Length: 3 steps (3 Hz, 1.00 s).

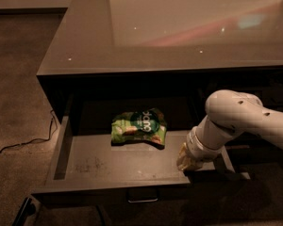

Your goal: Open top drawer

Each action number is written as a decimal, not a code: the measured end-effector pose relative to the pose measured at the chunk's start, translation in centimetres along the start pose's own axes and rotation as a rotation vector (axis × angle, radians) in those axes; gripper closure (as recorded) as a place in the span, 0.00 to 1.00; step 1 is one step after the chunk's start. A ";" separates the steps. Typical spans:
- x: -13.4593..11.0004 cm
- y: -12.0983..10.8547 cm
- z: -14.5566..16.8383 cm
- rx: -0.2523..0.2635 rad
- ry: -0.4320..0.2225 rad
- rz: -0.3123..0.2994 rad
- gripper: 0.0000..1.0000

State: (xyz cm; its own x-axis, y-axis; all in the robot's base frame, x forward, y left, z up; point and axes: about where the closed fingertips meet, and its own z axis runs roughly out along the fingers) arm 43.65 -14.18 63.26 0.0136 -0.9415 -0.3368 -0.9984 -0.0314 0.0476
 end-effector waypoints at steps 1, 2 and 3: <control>0.2 0.7 -0.1 -0.012 0.002 0.030 0.81; 0.2 0.7 -0.1 -0.012 0.002 0.030 0.58; 0.2 0.7 -0.1 -0.012 0.002 0.030 0.36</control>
Offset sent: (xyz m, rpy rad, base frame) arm -0.0060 -0.0020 0.0008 -0.0029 0.0184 -0.0203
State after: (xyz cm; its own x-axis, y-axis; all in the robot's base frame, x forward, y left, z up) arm 42.94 -14.42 63.36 -0.0163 -0.9426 -0.3336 -0.9976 -0.0072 0.0693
